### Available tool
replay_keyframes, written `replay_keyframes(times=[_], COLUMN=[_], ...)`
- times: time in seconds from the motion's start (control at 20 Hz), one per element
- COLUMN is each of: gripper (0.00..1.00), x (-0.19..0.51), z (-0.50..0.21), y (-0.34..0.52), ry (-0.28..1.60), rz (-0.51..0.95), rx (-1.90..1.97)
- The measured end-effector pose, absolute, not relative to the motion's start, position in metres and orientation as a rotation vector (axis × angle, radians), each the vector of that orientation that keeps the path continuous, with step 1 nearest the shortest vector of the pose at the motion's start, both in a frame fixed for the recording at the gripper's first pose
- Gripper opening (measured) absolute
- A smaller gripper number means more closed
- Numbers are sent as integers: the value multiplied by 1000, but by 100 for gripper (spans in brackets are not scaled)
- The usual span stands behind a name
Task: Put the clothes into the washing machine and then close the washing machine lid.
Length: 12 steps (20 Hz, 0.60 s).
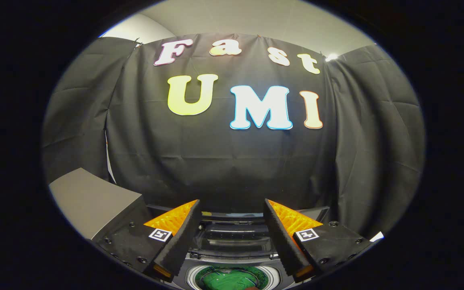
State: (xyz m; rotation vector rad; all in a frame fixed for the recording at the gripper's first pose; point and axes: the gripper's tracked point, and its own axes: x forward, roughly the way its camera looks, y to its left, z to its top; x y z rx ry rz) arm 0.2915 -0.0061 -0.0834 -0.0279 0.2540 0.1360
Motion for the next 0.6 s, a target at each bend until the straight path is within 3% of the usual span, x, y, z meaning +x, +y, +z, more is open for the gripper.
replay_keyframes(times=[0.6], gripper=[96], x=[337], z=[-119], y=[10], ry=[341], rz=[144], rx=[-21])
